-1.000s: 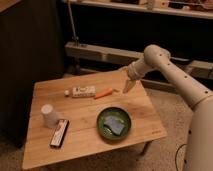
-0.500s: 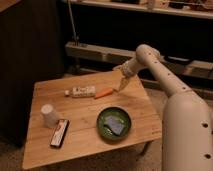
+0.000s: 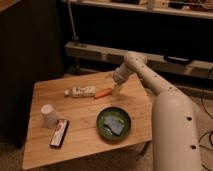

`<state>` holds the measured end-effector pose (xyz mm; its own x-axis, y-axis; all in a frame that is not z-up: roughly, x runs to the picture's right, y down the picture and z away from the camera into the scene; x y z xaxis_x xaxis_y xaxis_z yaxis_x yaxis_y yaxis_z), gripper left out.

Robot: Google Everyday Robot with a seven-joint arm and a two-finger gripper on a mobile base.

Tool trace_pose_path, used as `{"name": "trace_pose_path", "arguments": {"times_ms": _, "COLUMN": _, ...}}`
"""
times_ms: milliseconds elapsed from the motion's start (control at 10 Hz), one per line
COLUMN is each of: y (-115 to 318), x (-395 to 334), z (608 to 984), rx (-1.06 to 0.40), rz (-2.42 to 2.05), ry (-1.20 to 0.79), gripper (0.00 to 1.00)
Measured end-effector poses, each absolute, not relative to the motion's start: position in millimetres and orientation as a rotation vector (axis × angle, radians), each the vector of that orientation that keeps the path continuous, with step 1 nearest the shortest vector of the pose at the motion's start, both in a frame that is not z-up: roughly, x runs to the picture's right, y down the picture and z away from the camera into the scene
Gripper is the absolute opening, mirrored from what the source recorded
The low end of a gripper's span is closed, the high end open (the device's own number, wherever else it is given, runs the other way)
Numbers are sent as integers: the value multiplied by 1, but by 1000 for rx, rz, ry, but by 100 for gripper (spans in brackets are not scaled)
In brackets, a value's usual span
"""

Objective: Place the pepper in the ceramic bowl

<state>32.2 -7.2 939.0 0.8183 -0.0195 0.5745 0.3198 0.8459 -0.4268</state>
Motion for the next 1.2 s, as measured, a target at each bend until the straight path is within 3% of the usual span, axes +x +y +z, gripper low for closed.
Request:
{"name": "trace_pose_path", "arguments": {"times_ms": 600, "y": 12, "x": 30, "z": 983, "rx": -591, "rz": -140, "ry": -511, "gripper": 78}}
{"name": "trace_pose_path", "arguments": {"times_ms": 1200, "y": 14, "x": 24, "z": 990, "rx": -625, "rz": -110, "ry": -503, "gripper": 17}}
